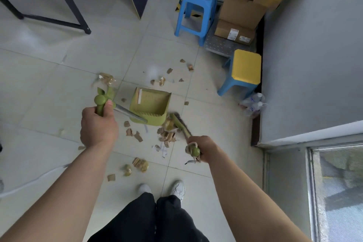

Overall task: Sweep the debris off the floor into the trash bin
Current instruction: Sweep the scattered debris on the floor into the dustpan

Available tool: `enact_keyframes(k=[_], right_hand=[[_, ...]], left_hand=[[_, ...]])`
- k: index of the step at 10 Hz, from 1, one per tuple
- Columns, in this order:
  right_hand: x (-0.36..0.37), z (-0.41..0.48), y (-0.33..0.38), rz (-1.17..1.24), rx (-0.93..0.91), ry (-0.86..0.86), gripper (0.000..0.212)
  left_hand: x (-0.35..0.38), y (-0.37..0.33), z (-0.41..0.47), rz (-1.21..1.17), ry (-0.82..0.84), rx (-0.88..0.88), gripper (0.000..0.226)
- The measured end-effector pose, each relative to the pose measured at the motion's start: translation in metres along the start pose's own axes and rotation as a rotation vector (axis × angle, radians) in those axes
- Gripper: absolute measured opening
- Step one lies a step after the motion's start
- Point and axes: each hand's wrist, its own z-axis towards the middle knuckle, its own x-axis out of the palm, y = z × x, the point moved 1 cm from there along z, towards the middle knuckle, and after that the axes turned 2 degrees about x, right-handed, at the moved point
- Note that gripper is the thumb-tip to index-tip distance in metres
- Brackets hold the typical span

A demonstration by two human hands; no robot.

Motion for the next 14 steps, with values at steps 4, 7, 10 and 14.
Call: enact_keyframes(k=[4,7,10,14], right_hand=[[-0.004,-0.044,-0.010,-0.235,-0.150,-0.172,0.009],[0.043,-0.022,-0.025,0.209,-0.021,-0.109,0.032],[0.047,-0.027,0.004,0.154,-0.101,0.009,0.035],[-0.044,0.007,0.077,-0.376,-0.321,-0.229,0.022]], left_hand=[[-0.055,0.027,0.031,0.032,0.063,0.015,0.055],[-0.064,0.034,0.056,0.043,0.067,0.017,0.054],[-0.056,0.020,0.066,0.041,0.105,0.040,0.054],[0.004,-0.031,0.077,0.031,0.096,0.066,0.054]])
